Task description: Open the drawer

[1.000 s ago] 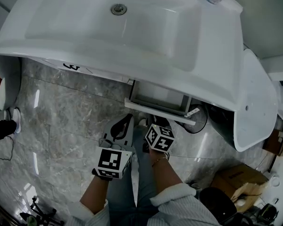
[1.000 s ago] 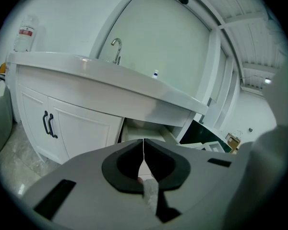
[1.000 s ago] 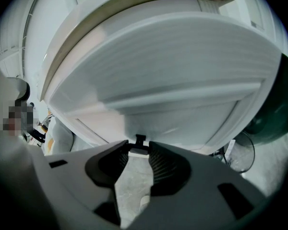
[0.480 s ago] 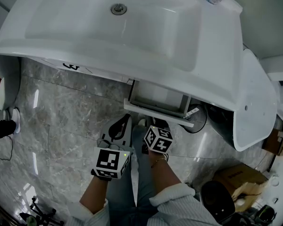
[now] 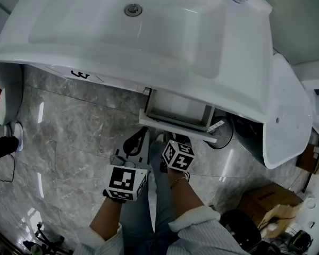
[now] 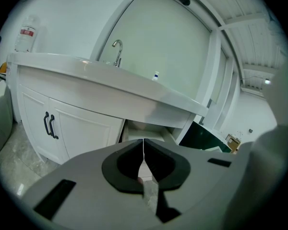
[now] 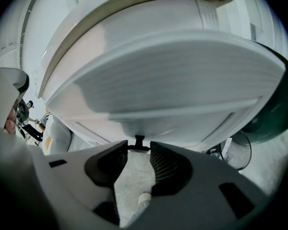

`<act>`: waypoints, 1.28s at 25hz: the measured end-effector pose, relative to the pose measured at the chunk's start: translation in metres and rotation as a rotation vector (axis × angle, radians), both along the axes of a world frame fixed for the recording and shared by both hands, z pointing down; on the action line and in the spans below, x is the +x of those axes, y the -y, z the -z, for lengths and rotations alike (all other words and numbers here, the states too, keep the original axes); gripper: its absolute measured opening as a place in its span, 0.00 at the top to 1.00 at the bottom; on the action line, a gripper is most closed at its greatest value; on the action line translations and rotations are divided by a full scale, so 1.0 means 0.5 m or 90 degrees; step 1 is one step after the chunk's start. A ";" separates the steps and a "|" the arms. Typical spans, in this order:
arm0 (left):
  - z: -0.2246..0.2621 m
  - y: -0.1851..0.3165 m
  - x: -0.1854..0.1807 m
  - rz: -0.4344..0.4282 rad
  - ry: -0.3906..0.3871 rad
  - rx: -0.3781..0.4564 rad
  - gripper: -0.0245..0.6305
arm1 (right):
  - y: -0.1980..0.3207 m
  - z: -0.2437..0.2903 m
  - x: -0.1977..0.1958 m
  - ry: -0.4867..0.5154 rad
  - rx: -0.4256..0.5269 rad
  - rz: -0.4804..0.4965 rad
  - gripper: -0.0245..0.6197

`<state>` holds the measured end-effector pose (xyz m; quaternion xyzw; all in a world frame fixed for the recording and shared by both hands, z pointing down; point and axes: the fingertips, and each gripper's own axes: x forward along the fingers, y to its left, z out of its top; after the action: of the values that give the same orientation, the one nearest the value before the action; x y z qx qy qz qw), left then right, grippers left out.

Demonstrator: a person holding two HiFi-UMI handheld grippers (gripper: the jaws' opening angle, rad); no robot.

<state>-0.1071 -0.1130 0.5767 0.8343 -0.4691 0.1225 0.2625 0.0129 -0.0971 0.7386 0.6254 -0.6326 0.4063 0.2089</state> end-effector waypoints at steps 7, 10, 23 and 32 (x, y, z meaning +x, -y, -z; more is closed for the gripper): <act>0.026 0.007 0.015 -0.004 -0.003 0.011 0.93 | -0.027 0.021 0.009 0.000 -0.020 -0.003 0.73; 0.049 0.011 0.020 -0.005 -0.001 0.018 0.93 | -0.039 0.053 0.011 0.017 -0.019 -0.007 0.74; 0.231 0.038 0.050 0.014 -0.037 0.066 0.93 | -0.039 0.291 -0.009 0.114 0.043 0.036 0.76; 0.432 0.065 0.106 0.004 -0.072 0.133 0.93 | 0.086 0.592 0.005 0.166 0.212 0.101 0.83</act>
<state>-0.0541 -0.1453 0.3608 0.8612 -0.4662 0.0248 0.2009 0.0154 -0.1402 0.4424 0.5418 -0.7596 0.3562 0.0507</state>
